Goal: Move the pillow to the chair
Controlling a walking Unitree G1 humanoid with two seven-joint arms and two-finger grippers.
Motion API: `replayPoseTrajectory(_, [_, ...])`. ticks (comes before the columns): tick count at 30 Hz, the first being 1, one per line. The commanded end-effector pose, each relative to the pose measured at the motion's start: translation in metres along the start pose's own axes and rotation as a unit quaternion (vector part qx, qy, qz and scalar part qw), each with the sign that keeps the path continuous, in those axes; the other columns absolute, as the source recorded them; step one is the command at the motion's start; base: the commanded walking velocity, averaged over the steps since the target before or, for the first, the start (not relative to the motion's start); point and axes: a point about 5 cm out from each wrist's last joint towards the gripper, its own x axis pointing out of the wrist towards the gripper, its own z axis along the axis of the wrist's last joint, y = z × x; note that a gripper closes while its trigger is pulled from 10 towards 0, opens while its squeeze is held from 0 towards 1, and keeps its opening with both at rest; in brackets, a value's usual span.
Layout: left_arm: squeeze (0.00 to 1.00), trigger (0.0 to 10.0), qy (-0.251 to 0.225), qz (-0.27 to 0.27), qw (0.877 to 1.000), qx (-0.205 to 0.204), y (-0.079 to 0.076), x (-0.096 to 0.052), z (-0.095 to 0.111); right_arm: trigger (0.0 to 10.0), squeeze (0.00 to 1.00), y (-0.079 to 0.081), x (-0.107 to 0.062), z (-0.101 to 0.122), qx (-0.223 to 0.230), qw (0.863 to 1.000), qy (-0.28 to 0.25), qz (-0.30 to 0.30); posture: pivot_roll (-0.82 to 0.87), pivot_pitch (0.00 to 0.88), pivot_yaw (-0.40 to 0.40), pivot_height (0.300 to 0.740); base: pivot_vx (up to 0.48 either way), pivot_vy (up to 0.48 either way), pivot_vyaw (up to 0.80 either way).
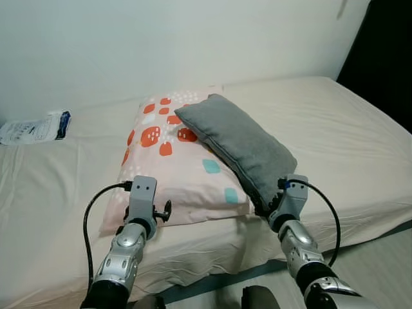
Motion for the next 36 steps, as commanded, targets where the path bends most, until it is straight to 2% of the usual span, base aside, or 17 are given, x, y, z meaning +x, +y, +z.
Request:
replayPoseTrajectory(1, [0.0,10.0,0.007,-0.001,1.0,0.014,0.003,0.001,-0.004,10.0,0.0,0.003,-0.001,-0.004,0.006,1.0,0.001,0.0,0.01,0.0,-0.011,0.613,0.0,0.0,0.0])
replayPoseTrajectory(9, [0.0,10.0,0.001,-0.003,1.0,0.017,0.005,0.003,0.0,10.0,0.0,0.006,0.001,0.0,0.009,1.0,-0.007,0.011,0.02,0.0,0.001,0.588,0.0,0.0,0.0])
replayPoseTrajectory(22, [0.0,10.0,-0.002,-0.011,1.0,0.015,-0.002,0.006,0.002,10.0,0.0,0.004,0.001,0.001,0.009,1.0,-0.01,0.005,0.02,0.0,0.005,0.588,0.0,0.0,0.0])
replayPoseTrajectory(31, [0.0,10.0,-0.001,-0.019,1.0,0.022,0.0,0.007,0.005,10.0,0.0,0.004,0.001,0.002,0.016,1.0,-0.009,0.0,0.02,0.0,0.027,0.583,0.0,0.0,0.0])
replayPoseTrajectory(32, [0.0,10.0,-0.006,-0.019,1.0,0.022,0.002,0.008,0.011,10.0,0.0,0.003,0.002,0.005,0.019,1.0,-0.017,-0.001,0.02,0.0,0.033,0.583,0.0,0.0,0.0])
replayPoseTrajectory(36, [0.0,10.0,-0.008,-0.019,1.0,0.023,0.003,0.008,0.013,10.0,0.0,0.002,0.002,0.007,0.019,1.0,-0.019,-0.001,0.02,0.0,0.033,0.583,0.0,0.0,0.0])
